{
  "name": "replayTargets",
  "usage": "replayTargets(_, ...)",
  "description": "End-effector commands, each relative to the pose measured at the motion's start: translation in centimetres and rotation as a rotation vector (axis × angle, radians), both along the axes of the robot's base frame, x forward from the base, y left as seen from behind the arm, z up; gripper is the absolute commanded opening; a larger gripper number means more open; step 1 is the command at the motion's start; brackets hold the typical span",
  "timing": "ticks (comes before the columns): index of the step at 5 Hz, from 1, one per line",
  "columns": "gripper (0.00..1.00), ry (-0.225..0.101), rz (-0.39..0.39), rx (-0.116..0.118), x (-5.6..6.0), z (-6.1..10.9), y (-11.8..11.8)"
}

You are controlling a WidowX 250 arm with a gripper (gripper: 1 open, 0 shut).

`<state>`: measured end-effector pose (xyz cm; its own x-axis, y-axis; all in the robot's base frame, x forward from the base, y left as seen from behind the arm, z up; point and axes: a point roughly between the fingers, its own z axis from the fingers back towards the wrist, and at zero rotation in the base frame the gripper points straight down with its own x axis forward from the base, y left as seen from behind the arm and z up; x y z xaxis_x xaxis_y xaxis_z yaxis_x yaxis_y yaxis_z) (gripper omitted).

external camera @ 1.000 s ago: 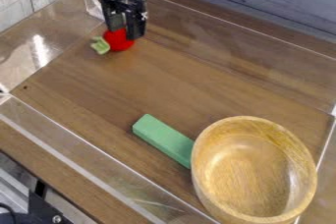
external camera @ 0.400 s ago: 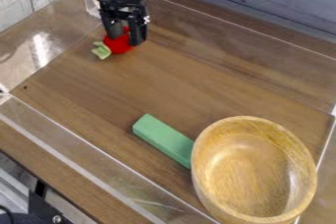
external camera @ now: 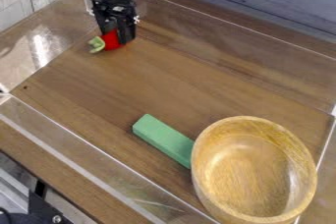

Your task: Move the red object to the right side of the table

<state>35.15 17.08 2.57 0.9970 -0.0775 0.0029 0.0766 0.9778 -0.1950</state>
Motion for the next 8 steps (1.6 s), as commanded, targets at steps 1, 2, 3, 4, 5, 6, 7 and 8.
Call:
replayTargets(1, 0.00, -0.021, -0.005, -0.015, -0.6, 1.6, -0.9)
replayTargets(2, 0.00, -0.040, 0.005, -0.032, -1.2, 3.4, -1.1)
replayTargets(3, 0.00, -0.067, 0.015, -0.048, -1.8, 5.3, -1.2)
replayTargets(4, 0.00, -0.103, 0.030, -0.061, -2.1, 8.3, -3.4)
replayTargets(5, 0.00, -0.138, 0.042, -0.080, -2.1, 11.3, -5.9)
replayTargets(6, 0.00, -0.144, -0.020, -0.097, -1.9, 12.0, -8.5)
replayTargets(7, 0.00, -0.125, -0.073, -0.122, -2.0, 11.9, -11.0)
replayTargets(8, 0.00, -0.102, -0.171, -0.141, -2.4, 11.8, -14.0)
